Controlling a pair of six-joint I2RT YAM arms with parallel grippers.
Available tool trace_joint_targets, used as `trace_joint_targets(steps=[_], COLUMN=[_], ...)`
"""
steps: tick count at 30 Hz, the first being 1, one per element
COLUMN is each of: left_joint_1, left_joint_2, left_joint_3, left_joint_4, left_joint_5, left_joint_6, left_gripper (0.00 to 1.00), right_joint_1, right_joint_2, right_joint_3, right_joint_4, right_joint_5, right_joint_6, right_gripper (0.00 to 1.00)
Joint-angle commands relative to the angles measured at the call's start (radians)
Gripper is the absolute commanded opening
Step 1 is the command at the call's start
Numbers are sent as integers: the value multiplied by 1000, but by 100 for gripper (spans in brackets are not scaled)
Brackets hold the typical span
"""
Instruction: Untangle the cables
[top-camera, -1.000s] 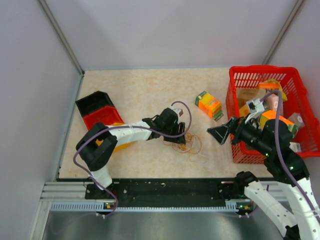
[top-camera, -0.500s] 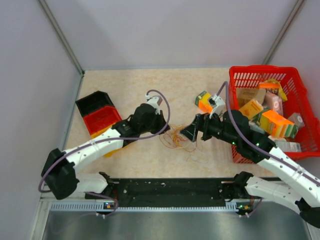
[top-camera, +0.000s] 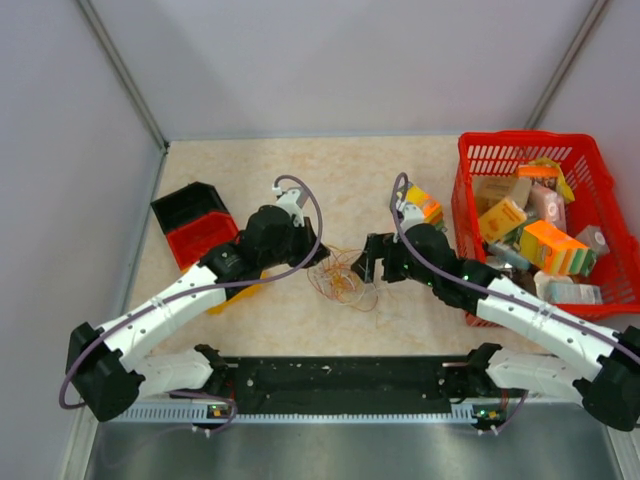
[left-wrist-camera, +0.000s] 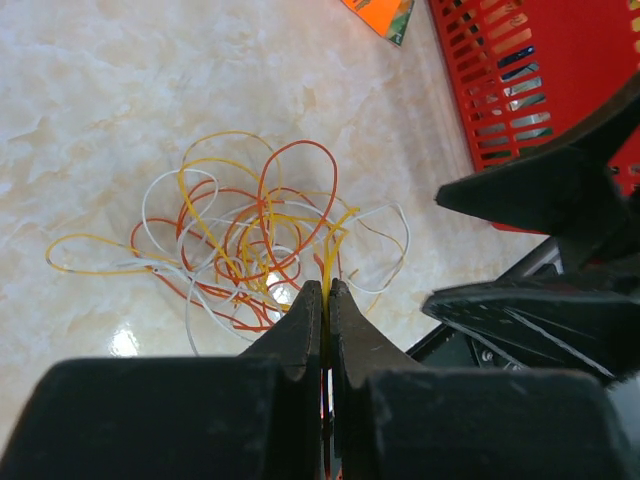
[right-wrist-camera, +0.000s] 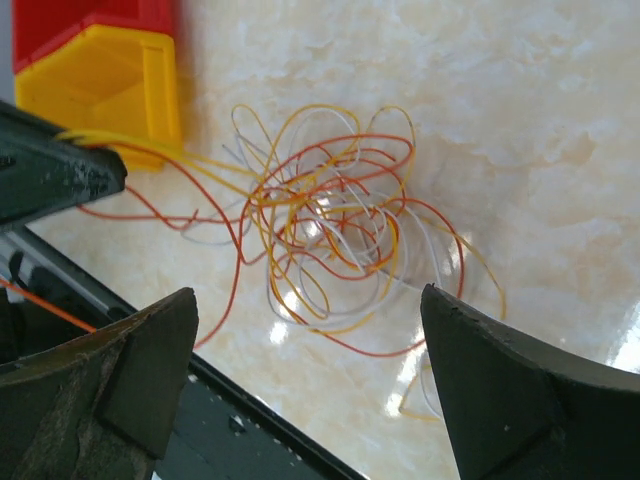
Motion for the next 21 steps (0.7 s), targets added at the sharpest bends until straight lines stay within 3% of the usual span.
trace_joint_targets(steps=[1,6,8,12,15,16,19,21], left_joint_1=[5,5,5,5,5,5,5,5], left_joint_2=[-29,-21,-30,-46,-47,-47,-46,-35], left_joint_3=[46,44,38,15,-6,-19,-75,-115], left_joint_4=[36,56,69,107,119,121,162,194], left_joint_5=[56,119,138,172,190,187,184,195], left_joint_6=[-1,-13,-18,-33,-42,-42,-56,-70], left_gripper=[0,0,0,1,24,33,50,56], right_joint_1=[13,60,61,62,61,61,61,61], right_joint_2=[56,149,178,217,214,200,139,96], right_joint_3=[-22,-39,-48,-82,-113,-128,-166,-194], right_joint_4=[197,366,413,521,516,507,519,533], right_joint_5=[40,35,44,38,139,176,230,236], right_joint_6=[152,180,157,142,179,197,225,249], right_gripper=[90,83,71,57,9,0,0,0])
